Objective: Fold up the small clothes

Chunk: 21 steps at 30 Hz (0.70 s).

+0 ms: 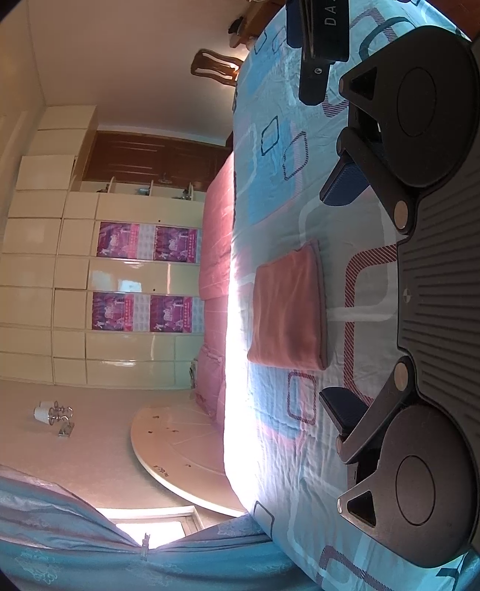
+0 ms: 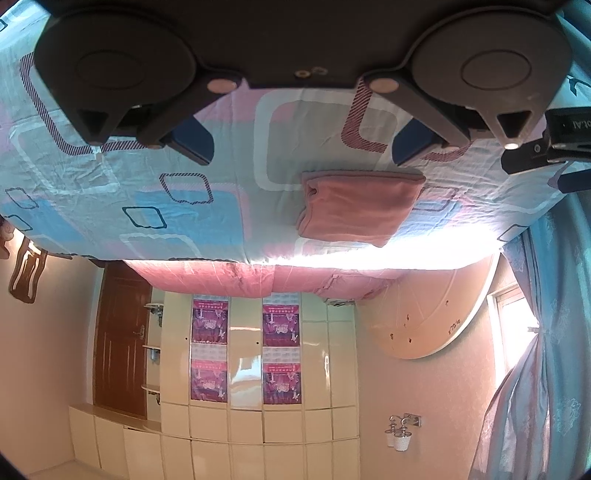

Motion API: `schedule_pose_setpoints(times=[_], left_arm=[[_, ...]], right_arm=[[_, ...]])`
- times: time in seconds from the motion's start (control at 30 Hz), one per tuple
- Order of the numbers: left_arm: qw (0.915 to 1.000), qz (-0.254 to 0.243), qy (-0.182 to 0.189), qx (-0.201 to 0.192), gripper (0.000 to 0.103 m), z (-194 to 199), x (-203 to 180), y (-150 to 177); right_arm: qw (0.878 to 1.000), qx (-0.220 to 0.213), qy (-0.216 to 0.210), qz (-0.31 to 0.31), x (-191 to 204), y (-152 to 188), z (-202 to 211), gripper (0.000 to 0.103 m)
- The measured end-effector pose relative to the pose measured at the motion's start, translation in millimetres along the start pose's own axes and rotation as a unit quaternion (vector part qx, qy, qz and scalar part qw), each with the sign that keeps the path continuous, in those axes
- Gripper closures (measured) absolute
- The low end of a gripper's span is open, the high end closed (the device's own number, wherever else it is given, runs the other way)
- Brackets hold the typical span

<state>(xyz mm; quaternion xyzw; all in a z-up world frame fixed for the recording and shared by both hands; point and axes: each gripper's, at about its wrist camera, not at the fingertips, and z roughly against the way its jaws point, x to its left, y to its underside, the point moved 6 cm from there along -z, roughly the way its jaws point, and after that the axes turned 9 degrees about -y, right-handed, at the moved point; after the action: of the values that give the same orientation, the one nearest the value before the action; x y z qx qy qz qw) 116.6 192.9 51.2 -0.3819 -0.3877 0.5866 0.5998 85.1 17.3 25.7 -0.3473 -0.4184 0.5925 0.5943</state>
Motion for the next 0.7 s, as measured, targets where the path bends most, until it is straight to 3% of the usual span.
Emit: schedule_pose_setpoints(times=[0.7], left_arm=[[1.0, -0.005, 0.002, -0.003, 0.0, -0.2, -4.3, -2.3]], right_arm=[[1.0, -0.001, -0.005, 0.003, -6.7, -5.3, -0.2, 0.0]])
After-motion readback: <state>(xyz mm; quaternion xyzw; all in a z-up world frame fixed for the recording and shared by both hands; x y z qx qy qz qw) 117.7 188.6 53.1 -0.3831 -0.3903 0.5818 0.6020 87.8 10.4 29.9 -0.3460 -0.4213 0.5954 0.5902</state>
